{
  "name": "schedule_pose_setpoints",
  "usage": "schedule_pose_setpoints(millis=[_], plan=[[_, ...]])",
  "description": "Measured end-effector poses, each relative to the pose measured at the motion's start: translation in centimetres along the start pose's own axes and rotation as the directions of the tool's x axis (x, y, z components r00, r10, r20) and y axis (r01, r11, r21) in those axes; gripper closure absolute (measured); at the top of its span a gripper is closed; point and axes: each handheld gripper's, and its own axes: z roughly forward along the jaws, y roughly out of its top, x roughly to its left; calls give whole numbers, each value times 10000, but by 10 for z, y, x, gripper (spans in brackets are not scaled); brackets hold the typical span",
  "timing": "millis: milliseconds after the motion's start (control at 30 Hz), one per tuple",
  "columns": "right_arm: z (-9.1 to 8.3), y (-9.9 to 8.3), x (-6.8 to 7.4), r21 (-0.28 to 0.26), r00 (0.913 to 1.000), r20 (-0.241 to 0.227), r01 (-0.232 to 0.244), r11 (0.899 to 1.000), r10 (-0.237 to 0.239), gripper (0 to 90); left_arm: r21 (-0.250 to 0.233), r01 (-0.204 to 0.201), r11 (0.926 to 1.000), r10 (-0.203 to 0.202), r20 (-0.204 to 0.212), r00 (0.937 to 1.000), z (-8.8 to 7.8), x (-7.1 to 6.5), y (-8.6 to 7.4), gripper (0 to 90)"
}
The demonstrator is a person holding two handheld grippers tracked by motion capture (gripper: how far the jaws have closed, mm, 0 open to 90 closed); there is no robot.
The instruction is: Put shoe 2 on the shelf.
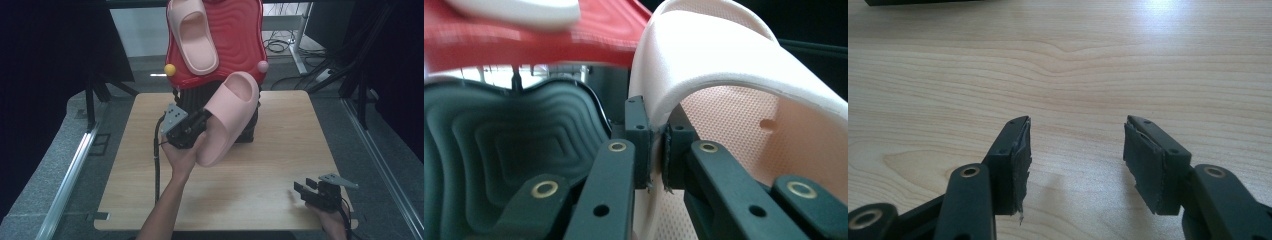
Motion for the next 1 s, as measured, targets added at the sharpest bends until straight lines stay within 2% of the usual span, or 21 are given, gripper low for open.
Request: schedule_pose_setpoints(millis=[67, 333, 600, 900, 1000], plan=[[0, 0, 0, -10, 10000, 17, 35, 10000, -35, 447, -88, 52, 9999, -52, -21, 10000, 4, 1, 10, 846], [0, 1, 0, -19, 10000, -33, -62, 10000, 62, 441, -358, -196, 9992, 183, -346, 9992, 22, -3, 49, 846], [0, 2, 1, -82, 10000, -55, -68, 9999, 68, 432, -345, -308, 9989, 280, -782, 9965, 48, -8, 85, 846], [-3, 2, 3, -157, 9999, -137, -72, 9999, 70, 431, -205, -554, 9983, 515, -1591, 9859, 84, -15, 122, 846], [-5, 3, 3, -258, 9999, -128, -93, 9996, 89, 430, -140, -508, 9986, 475, -1771, 9830, 100, -15, 133, 845]])
